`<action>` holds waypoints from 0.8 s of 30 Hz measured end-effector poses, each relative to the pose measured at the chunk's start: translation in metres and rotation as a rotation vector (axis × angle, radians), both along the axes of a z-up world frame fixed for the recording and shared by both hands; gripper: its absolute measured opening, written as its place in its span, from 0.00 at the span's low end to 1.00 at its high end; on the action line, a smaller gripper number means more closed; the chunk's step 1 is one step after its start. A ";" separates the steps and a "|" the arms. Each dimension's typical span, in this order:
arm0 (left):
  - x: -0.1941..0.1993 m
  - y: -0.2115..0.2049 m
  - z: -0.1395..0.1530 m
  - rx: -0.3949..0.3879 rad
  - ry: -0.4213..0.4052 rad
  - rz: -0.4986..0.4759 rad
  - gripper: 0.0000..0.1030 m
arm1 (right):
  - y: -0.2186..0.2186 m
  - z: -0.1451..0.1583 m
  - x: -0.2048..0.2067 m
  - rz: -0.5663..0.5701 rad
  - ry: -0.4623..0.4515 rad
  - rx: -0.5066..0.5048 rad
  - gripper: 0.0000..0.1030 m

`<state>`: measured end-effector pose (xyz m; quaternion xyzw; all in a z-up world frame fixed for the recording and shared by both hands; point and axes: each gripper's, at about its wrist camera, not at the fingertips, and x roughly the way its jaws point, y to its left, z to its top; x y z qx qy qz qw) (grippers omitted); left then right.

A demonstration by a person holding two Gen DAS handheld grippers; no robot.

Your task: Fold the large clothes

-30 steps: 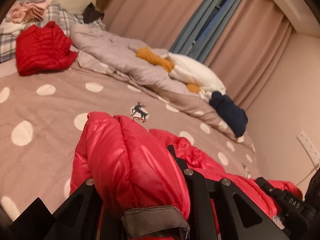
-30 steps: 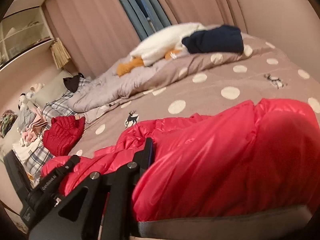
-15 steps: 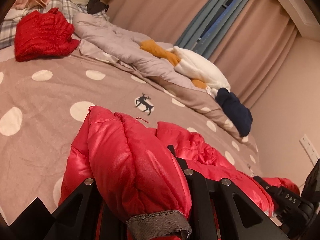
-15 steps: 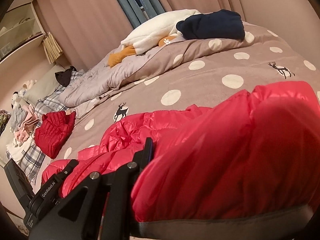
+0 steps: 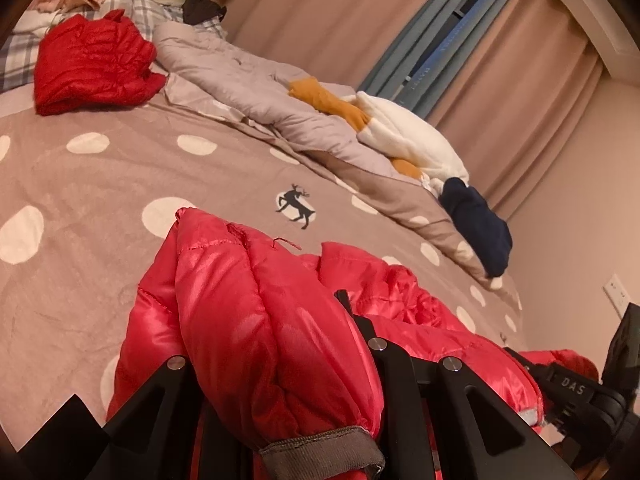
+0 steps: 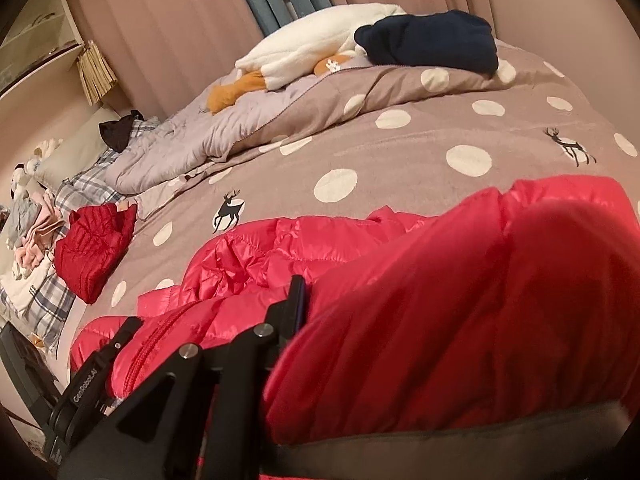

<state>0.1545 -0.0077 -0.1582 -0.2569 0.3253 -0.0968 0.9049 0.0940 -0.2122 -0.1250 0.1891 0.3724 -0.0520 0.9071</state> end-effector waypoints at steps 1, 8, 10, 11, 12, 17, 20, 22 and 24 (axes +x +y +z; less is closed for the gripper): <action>0.001 0.000 0.000 0.003 0.001 -0.004 0.15 | 0.001 -0.002 0.000 0.000 0.003 0.000 0.17; 0.001 -0.003 -0.004 0.004 0.007 -0.002 0.15 | 0.001 -0.017 -0.009 0.019 -0.028 -0.020 0.16; 0.003 -0.002 -0.005 -0.018 0.020 0.003 0.15 | 0.000 -0.019 -0.011 0.021 -0.048 -0.025 0.17; 0.002 -0.001 -0.005 -0.023 0.021 0.006 0.15 | 0.001 -0.020 -0.012 0.023 -0.056 -0.032 0.17; 0.001 -0.002 -0.004 -0.017 0.022 0.006 0.15 | 0.002 -0.020 -0.013 0.027 -0.062 -0.044 0.17; -0.002 -0.004 -0.002 0.012 0.016 -0.003 0.15 | 0.002 -0.022 -0.015 0.018 -0.080 -0.036 0.17; -0.005 -0.005 -0.003 0.042 0.013 -0.016 0.15 | -0.002 -0.026 -0.016 0.003 -0.093 0.001 0.17; -0.007 -0.005 -0.002 0.053 0.006 -0.025 0.15 | -0.001 -0.027 -0.016 -0.004 -0.095 0.014 0.17; -0.007 -0.003 -0.002 0.054 0.006 -0.029 0.15 | 0.001 -0.026 -0.018 -0.016 -0.107 0.017 0.17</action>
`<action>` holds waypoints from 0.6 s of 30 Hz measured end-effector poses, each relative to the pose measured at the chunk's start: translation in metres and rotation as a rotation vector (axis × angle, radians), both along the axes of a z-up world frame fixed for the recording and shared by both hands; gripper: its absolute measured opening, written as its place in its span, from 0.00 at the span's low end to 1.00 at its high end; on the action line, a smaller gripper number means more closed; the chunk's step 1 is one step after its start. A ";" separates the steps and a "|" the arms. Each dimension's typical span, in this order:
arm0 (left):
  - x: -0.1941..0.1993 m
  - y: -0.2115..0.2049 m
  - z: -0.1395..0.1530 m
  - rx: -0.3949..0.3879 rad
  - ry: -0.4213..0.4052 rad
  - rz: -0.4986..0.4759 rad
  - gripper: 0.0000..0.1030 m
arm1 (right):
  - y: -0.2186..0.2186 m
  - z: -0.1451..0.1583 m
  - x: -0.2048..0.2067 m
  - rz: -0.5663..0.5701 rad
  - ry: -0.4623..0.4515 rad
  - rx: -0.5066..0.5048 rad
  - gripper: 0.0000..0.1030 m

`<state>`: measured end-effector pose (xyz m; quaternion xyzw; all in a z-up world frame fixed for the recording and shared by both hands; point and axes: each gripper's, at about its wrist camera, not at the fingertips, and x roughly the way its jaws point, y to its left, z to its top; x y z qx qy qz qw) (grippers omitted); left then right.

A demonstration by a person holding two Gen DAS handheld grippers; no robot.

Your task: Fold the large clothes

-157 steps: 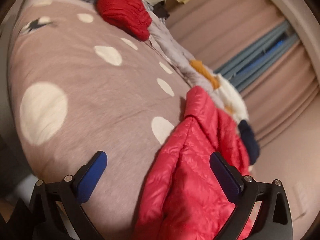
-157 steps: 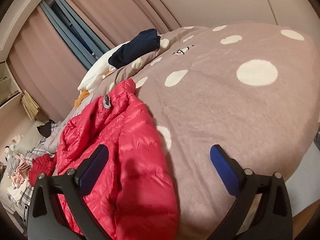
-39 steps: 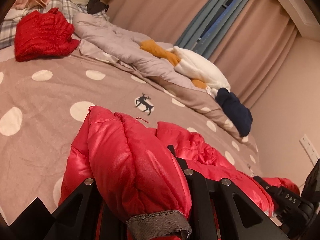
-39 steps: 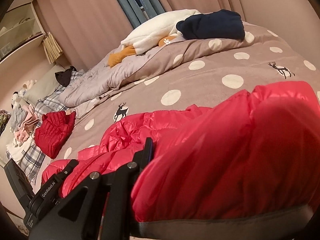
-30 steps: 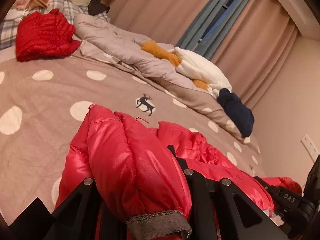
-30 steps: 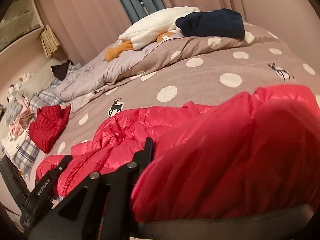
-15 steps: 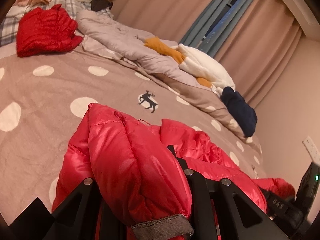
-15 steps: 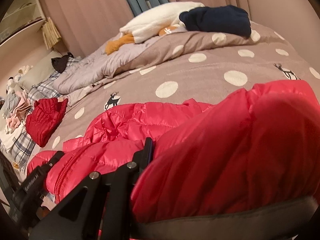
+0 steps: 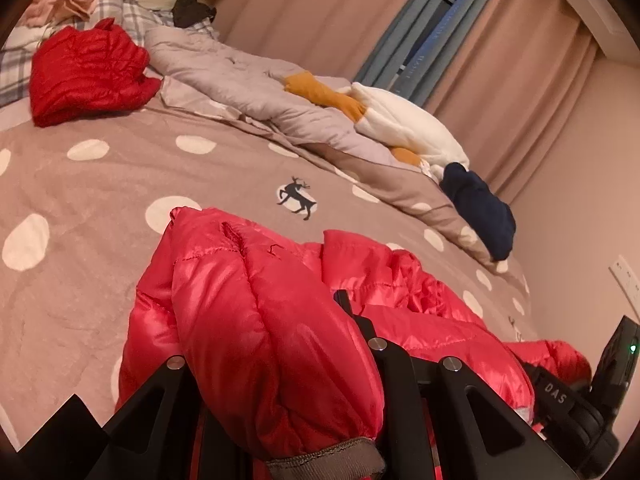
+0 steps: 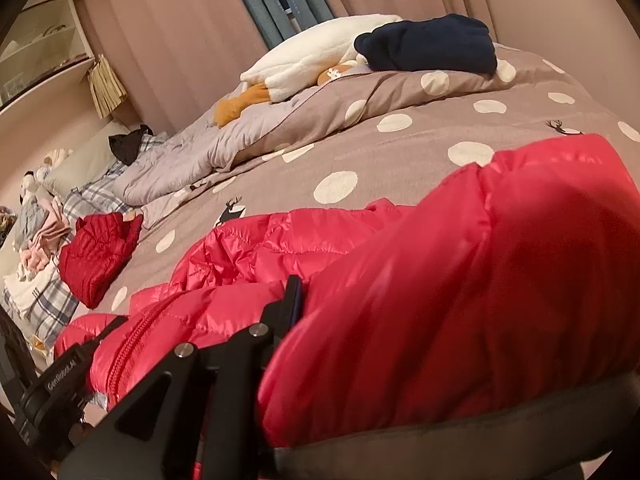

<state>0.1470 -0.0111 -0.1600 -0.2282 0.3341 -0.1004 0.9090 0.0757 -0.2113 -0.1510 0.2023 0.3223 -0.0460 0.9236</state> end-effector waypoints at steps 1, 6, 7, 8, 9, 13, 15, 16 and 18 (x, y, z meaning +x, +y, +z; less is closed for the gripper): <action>0.001 0.002 -0.001 -0.003 0.007 -0.002 0.15 | 0.001 0.000 -0.001 -0.003 -0.005 0.000 0.17; 0.007 0.009 -0.004 -0.061 0.051 -0.013 0.15 | 0.005 0.000 -0.004 -0.039 -0.018 0.003 0.18; 0.008 0.011 -0.005 -0.077 0.060 -0.014 0.15 | 0.004 0.000 -0.003 -0.044 -0.018 0.006 0.19; 0.009 0.012 -0.005 -0.085 0.066 -0.014 0.15 | 0.005 0.000 -0.002 -0.052 -0.019 0.008 0.19; 0.008 0.012 -0.004 -0.084 0.070 -0.014 0.15 | 0.006 0.000 -0.002 -0.058 -0.022 0.007 0.19; 0.008 0.008 -0.002 -0.048 0.073 -0.021 0.15 | 0.006 -0.001 -0.001 -0.079 -0.031 0.014 0.20; 0.007 0.006 -0.001 -0.030 0.070 -0.028 0.15 | 0.006 -0.002 -0.001 -0.089 -0.034 0.021 0.21; 0.007 0.006 -0.001 -0.027 0.067 -0.031 0.15 | 0.007 -0.003 -0.001 -0.093 -0.035 0.022 0.21; 0.009 0.008 -0.003 -0.043 0.083 -0.027 0.15 | 0.009 -0.003 0.000 -0.099 -0.037 0.011 0.22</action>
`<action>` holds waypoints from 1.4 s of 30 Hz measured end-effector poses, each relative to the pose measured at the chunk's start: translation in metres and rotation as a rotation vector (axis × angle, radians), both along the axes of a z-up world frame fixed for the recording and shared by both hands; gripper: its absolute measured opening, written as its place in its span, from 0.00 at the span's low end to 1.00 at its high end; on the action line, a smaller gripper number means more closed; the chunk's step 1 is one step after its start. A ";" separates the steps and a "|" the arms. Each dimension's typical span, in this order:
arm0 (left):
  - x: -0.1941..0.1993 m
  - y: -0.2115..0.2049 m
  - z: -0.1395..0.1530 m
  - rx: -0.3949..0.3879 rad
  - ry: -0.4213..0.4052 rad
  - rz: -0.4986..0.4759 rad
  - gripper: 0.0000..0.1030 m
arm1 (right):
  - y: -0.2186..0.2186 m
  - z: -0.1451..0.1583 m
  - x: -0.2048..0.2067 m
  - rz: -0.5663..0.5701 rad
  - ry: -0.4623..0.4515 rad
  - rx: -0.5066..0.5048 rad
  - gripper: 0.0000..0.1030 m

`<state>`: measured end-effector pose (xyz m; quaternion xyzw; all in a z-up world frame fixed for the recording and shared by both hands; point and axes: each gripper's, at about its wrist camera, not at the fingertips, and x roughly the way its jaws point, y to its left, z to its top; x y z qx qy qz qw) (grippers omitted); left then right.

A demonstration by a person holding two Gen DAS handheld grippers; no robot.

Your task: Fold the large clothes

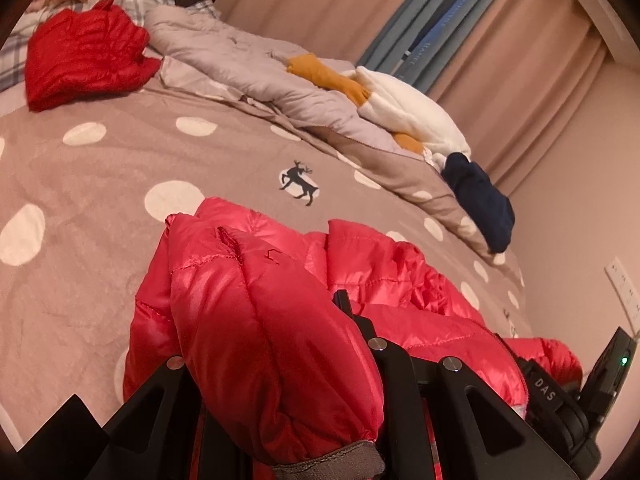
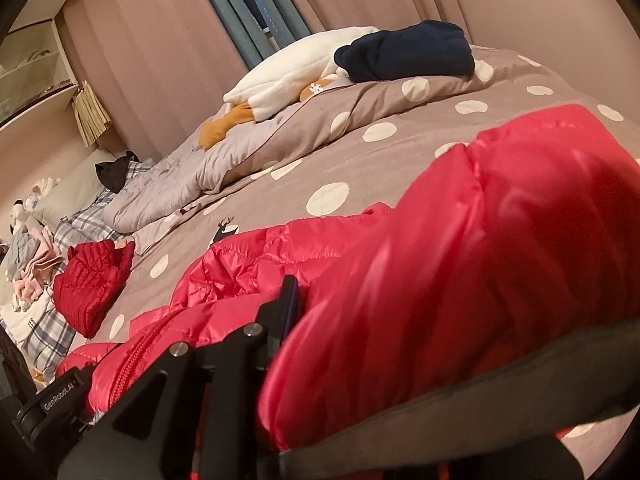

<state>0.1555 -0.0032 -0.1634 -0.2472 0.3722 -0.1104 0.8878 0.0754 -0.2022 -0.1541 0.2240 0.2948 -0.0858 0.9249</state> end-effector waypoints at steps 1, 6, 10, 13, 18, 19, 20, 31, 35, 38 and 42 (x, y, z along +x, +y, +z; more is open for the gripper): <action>0.001 0.002 -0.001 -0.010 0.008 0.001 0.15 | 0.001 0.000 0.000 0.001 0.003 -0.007 0.23; 0.004 0.006 -0.002 -0.042 0.036 0.006 0.15 | 0.005 0.003 0.000 0.006 0.008 -0.045 0.25; 0.003 0.004 -0.002 -0.027 0.045 0.008 0.16 | 0.001 0.000 0.000 0.004 0.007 -0.025 0.25; 0.003 0.002 -0.002 -0.007 0.040 0.005 0.18 | 0.001 0.001 -0.001 0.012 0.005 -0.022 0.29; 0.005 0.004 -0.002 -0.016 0.046 -0.002 0.20 | 0.002 0.003 -0.003 0.028 -0.015 -0.011 0.46; 0.005 0.005 -0.002 -0.020 0.051 -0.002 0.20 | 0.002 0.004 -0.003 0.028 -0.016 -0.012 0.48; 0.004 0.005 -0.002 -0.022 0.051 -0.002 0.21 | 0.003 0.004 -0.003 0.028 -0.018 -0.014 0.50; 0.003 0.009 0.002 -0.070 0.031 -0.011 0.39 | 0.000 0.013 -0.011 0.001 -0.055 -0.019 0.72; 0.000 0.008 0.006 -0.066 0.021 -0.012 0.39 | -0.001 0.013 -0.012 -0.006 -0.057 -0.014 0.73; -0.002 0.008 0.009 -0.062 0.008 -0.013 0.41 | -0.002 0.014 -0.012 -0.009 -0.058 -0.019 0.74; -0.003 0.012 0.010 -0.074 0.006 -0.009 0.43 | -0.003 0.014 -0.012 -0.010 -0.059 -0.018 0.76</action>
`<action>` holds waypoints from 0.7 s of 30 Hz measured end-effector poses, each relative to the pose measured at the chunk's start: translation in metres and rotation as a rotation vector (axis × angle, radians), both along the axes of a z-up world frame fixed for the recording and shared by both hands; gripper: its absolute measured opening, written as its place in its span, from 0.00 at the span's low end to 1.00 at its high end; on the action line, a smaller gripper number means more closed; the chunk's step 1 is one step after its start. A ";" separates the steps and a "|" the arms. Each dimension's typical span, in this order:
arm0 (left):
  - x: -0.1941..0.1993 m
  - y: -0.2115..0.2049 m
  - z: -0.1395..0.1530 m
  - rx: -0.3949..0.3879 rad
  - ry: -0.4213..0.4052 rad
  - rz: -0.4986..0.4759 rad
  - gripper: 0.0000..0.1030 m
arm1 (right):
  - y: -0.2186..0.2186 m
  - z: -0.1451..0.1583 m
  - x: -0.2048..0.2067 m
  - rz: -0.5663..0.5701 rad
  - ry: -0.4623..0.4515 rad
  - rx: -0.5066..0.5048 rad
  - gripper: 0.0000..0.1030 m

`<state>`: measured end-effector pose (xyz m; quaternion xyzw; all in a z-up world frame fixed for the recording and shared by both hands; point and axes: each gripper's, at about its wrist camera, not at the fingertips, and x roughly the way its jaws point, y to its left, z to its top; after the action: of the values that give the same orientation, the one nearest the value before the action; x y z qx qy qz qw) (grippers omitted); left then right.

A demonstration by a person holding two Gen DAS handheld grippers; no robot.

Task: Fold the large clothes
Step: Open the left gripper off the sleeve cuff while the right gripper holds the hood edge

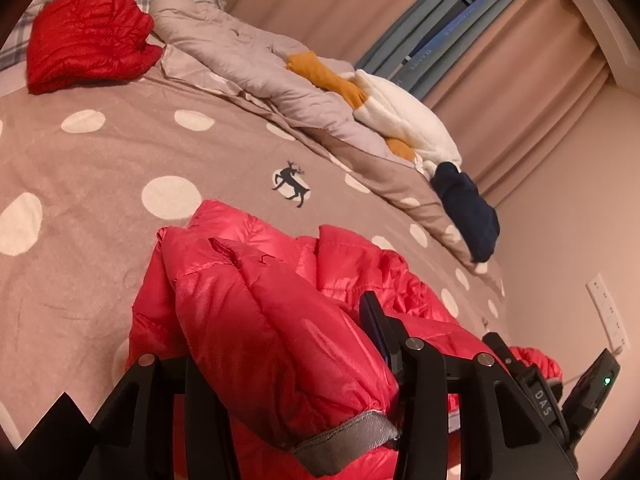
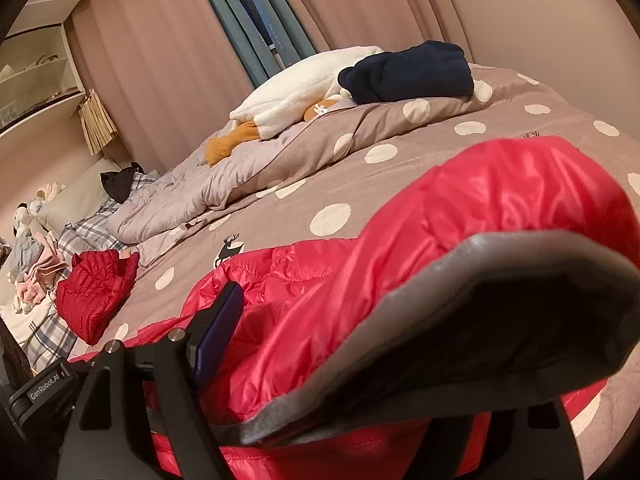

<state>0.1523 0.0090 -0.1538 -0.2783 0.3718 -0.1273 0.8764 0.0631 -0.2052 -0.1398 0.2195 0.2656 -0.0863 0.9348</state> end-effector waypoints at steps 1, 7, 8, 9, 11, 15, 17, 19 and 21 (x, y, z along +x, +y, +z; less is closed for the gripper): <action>0.000 0.000 0.000 -0.001 0.001 0.001 0.43 | 0.000 0.000 0.000 -0.001 -0.001 0.000 0.77; 0.000 0.001 0.000 0.006 -0.013 0.000 0.57 | -0.005 0.002 -0.003 -0.025 -0.016 0.003 0.83; -0.002 0.001 0.001 0.024 -0.020 0.019 0.70 | -0.005 0.002 -0.004 -0.027 -0.016 0.005 0.83; -0.005 0.002 0.003 0.048 -0.042 0.051 0.79 | -0.006 0.002 -0.004 -0.029 -0.014 0.006 0.84; -0.008 0.003 0.006 0.069 -0.072 0.077 0.89 | -0.006 0.001 -0.003 -0.027 -0.013 0.010 0.86; -0.009 0.011 0.007 0.075 -0.077 0.118 0.93 | -0.006 0.001 -0.003 -0.026 -0.014 0.010 0.88; -0.006 0.015 0.007 0.090 -0.071 0.135 0.93 | -0.006 0.001 -0.003 -0.031 -0.016 0.013 0.90; -0.004 0.019 0.005 0.093 -0.060 0.152 0.94 | -0.007 0.002 -0.004 -0.036 -0.023 0.013 0.91; -0.002 0.024 0.004 0.071 -0.047 0.151 0.95 | -0.007 0.002 -0.004 -0.042 -0.027 0.009 0.93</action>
<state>0.1500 0.0328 -0.1502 -0.2714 0.3335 -0.0540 0.9012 0.0588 -0.2124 -0.1375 0.2302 0.2489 -0.1016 0.9353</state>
